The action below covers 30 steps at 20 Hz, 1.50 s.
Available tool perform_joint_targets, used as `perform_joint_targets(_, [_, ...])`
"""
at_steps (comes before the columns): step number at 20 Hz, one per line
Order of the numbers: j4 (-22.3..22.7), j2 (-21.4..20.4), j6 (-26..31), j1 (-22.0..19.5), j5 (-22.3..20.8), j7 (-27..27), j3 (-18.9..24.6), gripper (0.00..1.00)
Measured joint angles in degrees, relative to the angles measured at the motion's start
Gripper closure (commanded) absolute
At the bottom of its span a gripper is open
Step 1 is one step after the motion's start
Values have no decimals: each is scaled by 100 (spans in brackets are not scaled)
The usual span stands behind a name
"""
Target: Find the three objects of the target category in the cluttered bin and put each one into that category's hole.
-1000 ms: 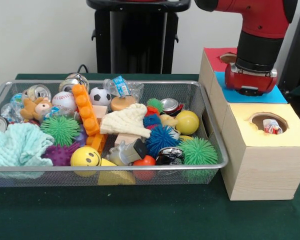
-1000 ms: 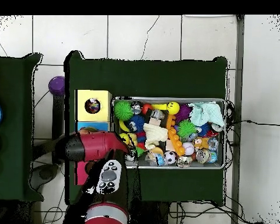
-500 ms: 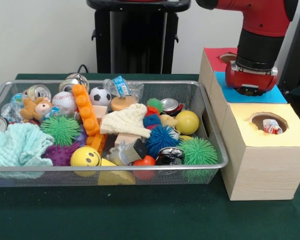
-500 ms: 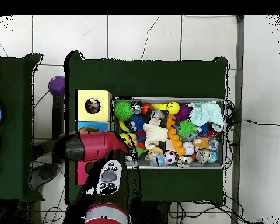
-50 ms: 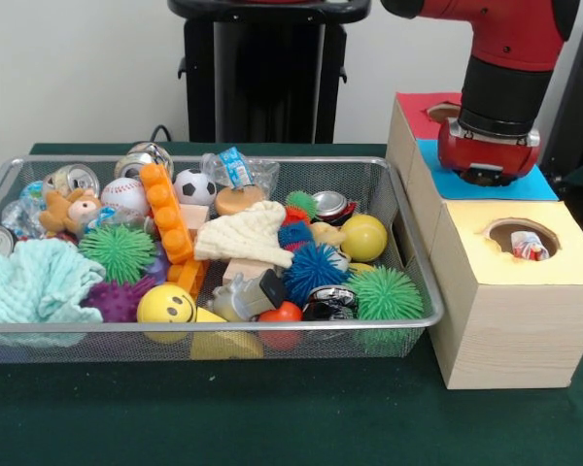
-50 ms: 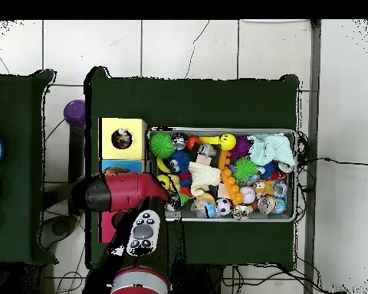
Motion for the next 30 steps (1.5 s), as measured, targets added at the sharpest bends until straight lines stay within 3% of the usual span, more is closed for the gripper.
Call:
perform_joint_targets(10, [46,-85,54,-2,0,0,16,0])
perform_joint_targets(19, [71,-459,560,-14,24,0,23,0])
perform_joint_targets(30, [70,-511,643,-15,24,0,22,0])
